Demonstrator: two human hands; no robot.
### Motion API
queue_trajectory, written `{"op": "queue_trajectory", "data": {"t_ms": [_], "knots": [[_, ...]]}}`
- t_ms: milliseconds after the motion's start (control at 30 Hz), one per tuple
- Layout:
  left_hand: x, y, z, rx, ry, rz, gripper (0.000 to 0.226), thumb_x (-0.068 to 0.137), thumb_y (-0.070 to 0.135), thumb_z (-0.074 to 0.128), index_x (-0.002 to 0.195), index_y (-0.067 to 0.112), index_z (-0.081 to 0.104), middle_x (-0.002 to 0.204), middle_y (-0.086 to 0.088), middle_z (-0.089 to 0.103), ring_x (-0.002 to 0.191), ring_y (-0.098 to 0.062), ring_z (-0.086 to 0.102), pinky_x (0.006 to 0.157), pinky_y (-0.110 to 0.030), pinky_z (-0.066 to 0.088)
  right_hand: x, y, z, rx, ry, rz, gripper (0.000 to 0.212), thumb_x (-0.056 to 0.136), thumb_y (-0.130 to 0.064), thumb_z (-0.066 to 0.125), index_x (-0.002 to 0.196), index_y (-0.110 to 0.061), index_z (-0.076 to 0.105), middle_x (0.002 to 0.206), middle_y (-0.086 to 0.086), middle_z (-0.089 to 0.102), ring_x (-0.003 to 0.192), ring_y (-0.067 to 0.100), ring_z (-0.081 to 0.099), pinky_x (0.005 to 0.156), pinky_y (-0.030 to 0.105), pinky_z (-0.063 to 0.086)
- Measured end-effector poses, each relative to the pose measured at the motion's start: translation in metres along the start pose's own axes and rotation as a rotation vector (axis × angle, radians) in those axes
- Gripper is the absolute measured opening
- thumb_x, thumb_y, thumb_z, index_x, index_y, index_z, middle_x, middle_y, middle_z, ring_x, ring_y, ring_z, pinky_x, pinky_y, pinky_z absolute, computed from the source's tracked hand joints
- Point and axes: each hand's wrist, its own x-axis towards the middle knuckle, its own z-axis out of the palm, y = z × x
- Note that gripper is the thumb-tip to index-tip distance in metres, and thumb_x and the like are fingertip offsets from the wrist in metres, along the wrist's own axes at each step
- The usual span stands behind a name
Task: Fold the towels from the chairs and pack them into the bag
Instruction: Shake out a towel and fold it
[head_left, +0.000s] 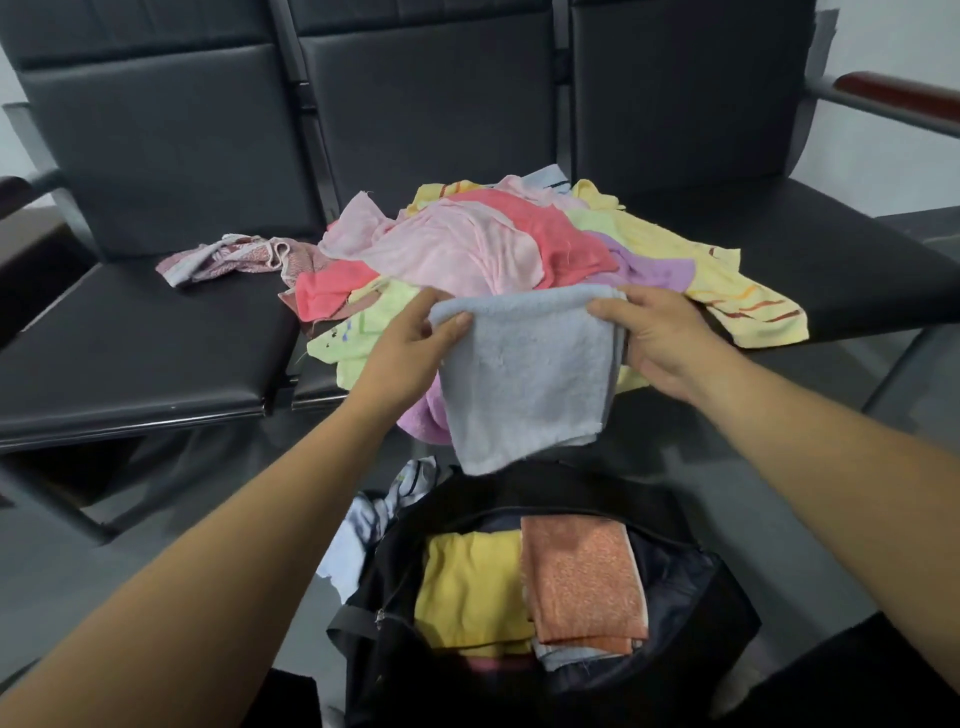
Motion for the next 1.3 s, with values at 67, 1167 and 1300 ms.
{"op": "queue_trajectory", "data": {"t_ms": [67,1167,1300], "knots": [[-0.006,-0.018,0.008,0.021,-0.054,-0.096,0.018,0.091,0.047,0.063,0.093,0.029,0.059,0.085,0.002,0.062,0.079,-0.017,0.06,0.074,-0.044,0.055,-0.004,0.021,0.004,0.094,0.045,0.058,0.01,0.094,-0.005,0.067,0.101,-0.004,0.074,0.095,0.012,0.078,0.088,0.025,0.075,0.081,0.038,0.06],[-0.034,-0.281,-0.034,-0.082,-0.701,-1.138,0.01,0.101,0.012,0.058,0.106,0.005,0.064,0.096,-0.011,0.073,0.084,-0.016,0.072,0.076,-0.024,0.058,0.032,0.3,0.158,-1.071,-0.086,0.211,0.015,0.09,-0.015,0.055,0.097,-0.004,0.062,0.099,0.02,0.069,0.091,0.042,0.066,0.08,0.045,0.056],[-0.016,-0.303,-0.086,0.274,-0.266,-0.995,0.016,0.102,0.007,0.052,0.09,0.006,0.063,0.097,-0.017,0.073,0.077,-0.022,0.072,0.074,-0.032,0.059,0.058,0.29,0.218,-1.029,-0.256,0.075,0.016,0.091,-0.012,0.054,0.097,-0.003,0.066,0.102,0.02,0.071,0.098,0.038,0.065,0.081,0.04,0.051]]}}
